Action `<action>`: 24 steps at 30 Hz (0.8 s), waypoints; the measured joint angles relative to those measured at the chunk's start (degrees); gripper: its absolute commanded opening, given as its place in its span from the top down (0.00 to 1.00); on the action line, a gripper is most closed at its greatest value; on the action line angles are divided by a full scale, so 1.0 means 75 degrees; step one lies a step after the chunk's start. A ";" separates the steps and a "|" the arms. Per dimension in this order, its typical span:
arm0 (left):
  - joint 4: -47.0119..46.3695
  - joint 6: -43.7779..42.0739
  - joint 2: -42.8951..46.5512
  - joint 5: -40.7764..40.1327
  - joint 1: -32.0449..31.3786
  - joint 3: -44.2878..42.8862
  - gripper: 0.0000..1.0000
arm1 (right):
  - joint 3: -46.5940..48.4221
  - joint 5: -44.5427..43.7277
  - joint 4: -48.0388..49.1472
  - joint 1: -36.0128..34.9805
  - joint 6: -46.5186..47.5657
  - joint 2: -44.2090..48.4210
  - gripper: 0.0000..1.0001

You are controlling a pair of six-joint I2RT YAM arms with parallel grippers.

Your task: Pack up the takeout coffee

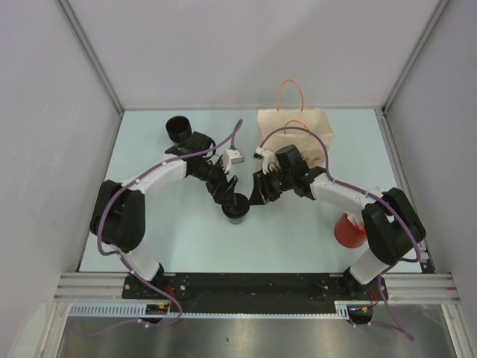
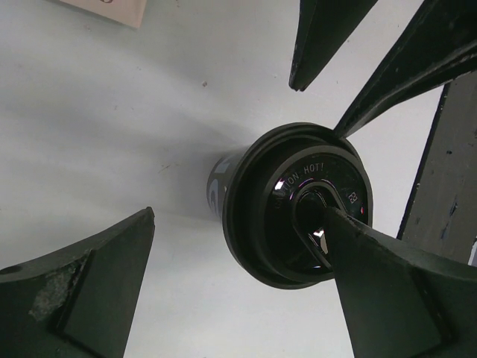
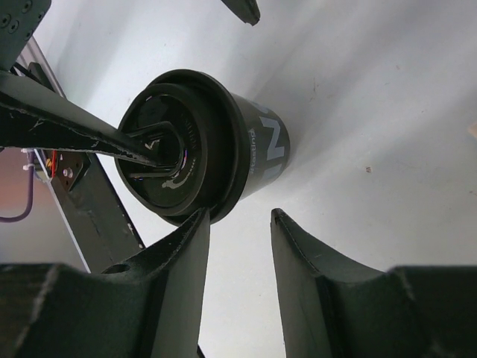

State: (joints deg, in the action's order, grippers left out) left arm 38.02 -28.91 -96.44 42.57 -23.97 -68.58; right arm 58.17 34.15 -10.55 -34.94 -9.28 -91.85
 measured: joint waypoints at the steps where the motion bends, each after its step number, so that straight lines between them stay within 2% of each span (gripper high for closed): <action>1: -0.0012 0.0000 0.0000 0.0006 -0.0003 0.0003 0.01 | 0.0000 -0.0017 0.0000 -0.0026 -0.0003 -0.0023 0.58; 20: -0.0055 -0.0003 0.0000 0.0157 -0.0017 0.0058 0.18 | 0.0064 -0.0536 0.0154 -0.0350 -0.0017 -0.0061 0.65; 24: -0.0050 -0.0003 0.0000 0.0181 -0.0026 0.0061 0.27 | 0.0137 -0.0895 0.0163 -0.0493 0.0041 -0.0064 0.65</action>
State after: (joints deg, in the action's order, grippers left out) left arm 37.65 -28.93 -96.44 43.92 -24.16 -68.12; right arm 59.20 27.44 -9.32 -38.63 -8.97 -92.33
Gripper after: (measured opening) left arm 0.798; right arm 0.358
